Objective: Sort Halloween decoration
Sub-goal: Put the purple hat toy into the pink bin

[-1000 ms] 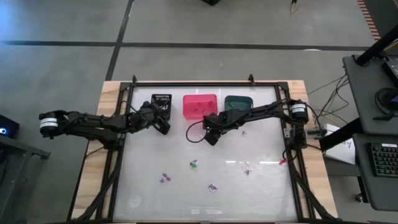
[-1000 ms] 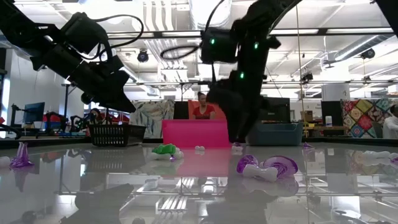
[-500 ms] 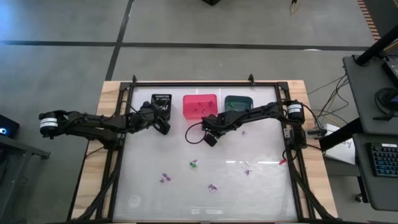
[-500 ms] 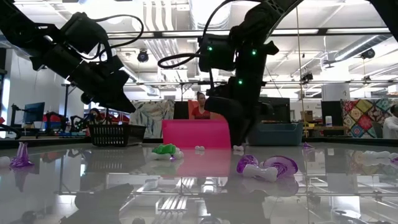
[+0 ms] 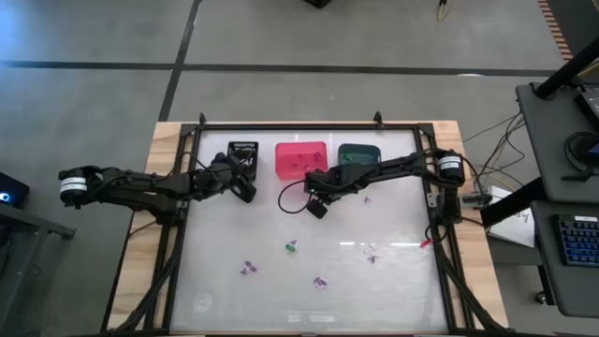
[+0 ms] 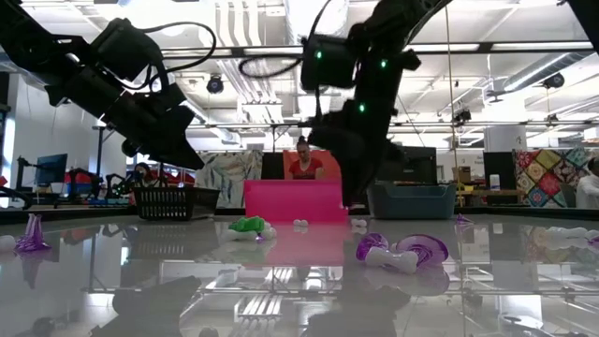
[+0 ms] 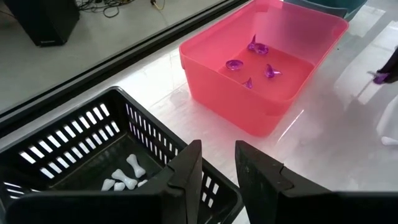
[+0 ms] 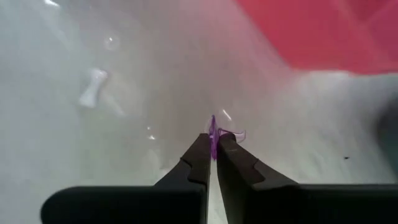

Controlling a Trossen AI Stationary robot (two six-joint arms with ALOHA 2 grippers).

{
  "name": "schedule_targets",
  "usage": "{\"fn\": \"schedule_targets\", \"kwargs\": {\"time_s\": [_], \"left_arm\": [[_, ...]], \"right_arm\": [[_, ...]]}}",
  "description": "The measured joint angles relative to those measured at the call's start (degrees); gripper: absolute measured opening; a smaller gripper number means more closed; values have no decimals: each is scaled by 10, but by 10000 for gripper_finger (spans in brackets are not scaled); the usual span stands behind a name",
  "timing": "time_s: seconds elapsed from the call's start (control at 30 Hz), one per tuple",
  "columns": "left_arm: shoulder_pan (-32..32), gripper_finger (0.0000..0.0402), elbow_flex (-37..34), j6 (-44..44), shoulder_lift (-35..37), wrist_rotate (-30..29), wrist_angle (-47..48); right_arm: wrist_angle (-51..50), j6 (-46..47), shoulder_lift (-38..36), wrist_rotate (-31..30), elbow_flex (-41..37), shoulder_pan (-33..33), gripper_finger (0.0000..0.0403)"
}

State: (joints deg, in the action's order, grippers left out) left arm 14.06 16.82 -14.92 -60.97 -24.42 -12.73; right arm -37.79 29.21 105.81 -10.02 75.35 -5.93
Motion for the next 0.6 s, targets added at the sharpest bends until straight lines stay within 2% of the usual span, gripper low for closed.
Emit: {"fn": "schedule_targets", "kwargs": {"time_s": [0.33,0.6], "left_arm": [[-13,79,0,-7,0,12,-2],[-38,79,0,-13,0,15,-15]], "right_arm": [[78,-63,-75,12,0,-12,12],[156,-108,-72,10,0,-61,12]]}}
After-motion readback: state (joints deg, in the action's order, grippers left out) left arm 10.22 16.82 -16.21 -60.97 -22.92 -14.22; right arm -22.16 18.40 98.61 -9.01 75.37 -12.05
